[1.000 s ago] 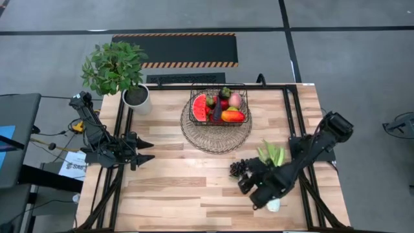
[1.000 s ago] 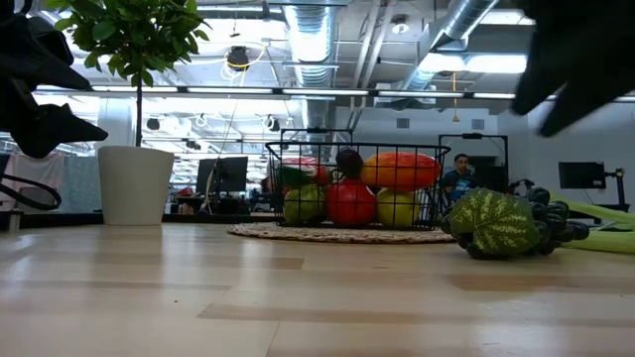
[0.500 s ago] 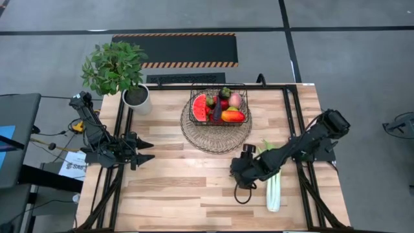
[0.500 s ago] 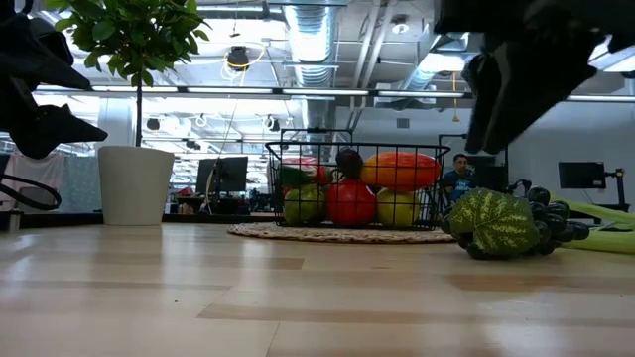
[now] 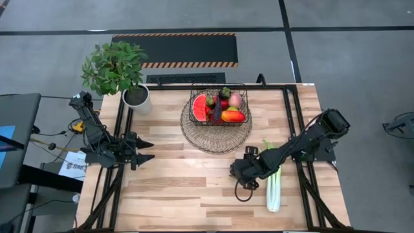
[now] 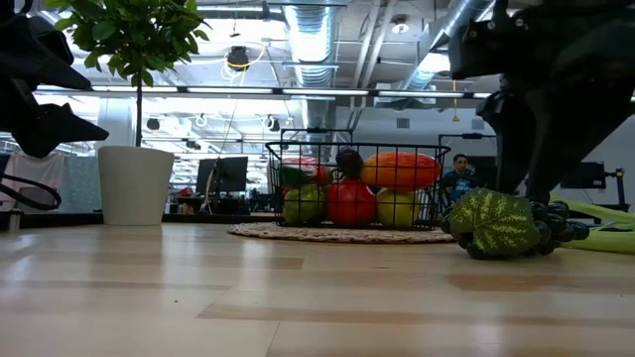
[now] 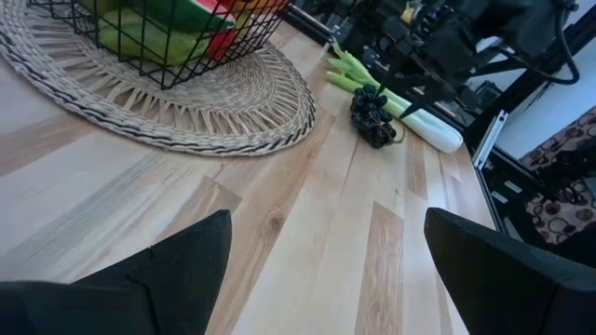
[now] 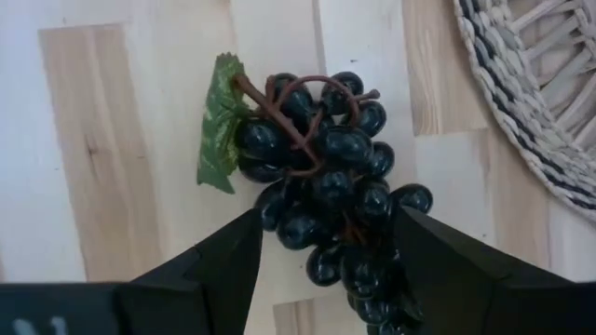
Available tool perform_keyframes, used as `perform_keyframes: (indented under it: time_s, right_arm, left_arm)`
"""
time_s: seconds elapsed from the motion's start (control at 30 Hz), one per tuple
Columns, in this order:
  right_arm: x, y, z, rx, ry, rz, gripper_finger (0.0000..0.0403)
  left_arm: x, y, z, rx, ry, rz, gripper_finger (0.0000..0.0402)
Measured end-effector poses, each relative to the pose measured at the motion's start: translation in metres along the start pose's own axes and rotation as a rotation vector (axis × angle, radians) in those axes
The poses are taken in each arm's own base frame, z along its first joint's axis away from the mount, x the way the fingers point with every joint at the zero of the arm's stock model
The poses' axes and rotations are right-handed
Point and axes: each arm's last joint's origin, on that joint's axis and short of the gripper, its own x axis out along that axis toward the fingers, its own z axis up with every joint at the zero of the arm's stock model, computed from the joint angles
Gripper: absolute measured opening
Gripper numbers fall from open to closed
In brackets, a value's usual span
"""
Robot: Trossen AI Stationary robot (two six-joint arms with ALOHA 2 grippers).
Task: Build produce basket
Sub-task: Put the purple grapes into the black wire basket
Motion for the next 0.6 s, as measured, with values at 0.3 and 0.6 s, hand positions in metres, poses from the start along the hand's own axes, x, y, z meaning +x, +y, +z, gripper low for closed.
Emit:
perform_keyframes:
  time_s: [0.3,0.6]
  right_arm:
    - [0.014,-0.004,-0.012,-0.029,0.013,-0.012,0.0283]
    - [0.020,-0.007,-0.012,-0.022,0.014,-0.042,0.0268]
  left_arm:
    - [0.000,0.000,0.000,0.000,-0.001,0.001,0.0341]
    - [0.000,0.000,0.000,-0.001,-0.002,0.001,0.0341]
